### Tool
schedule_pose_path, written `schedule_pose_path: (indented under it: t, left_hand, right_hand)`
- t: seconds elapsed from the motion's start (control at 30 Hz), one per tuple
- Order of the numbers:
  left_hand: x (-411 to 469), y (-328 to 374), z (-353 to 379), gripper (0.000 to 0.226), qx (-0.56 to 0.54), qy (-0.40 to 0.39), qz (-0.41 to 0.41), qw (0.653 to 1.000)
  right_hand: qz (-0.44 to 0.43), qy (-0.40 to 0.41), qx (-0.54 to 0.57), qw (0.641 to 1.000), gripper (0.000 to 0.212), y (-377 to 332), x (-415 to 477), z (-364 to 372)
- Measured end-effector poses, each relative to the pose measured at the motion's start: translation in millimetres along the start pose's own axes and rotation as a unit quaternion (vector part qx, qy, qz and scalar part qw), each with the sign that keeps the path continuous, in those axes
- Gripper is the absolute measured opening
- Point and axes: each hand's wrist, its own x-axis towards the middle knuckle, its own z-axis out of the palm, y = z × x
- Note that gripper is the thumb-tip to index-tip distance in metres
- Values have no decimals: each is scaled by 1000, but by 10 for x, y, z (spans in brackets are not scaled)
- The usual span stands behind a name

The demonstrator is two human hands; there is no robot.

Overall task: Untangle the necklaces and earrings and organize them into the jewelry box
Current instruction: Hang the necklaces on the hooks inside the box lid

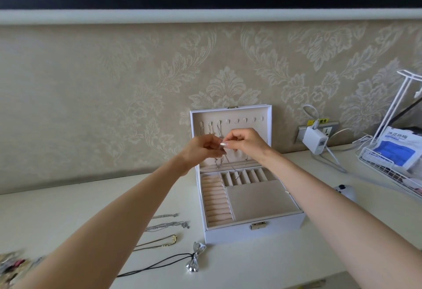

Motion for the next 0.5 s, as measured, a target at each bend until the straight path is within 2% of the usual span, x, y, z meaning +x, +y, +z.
schedule_pose_path:
  t: [0.27, 0.5]
  left_hand:
    - [78, -13, 30, 2, 40, 27, 11, 999]
    - [228, 18, 53, 12, 80, 45, 44, 995]
  right_hand:
    - [-11, 64, 13, 998, 18, 9, 36, 44]
    - [76, -11, 128, 989, 18, 111, 39, -1]
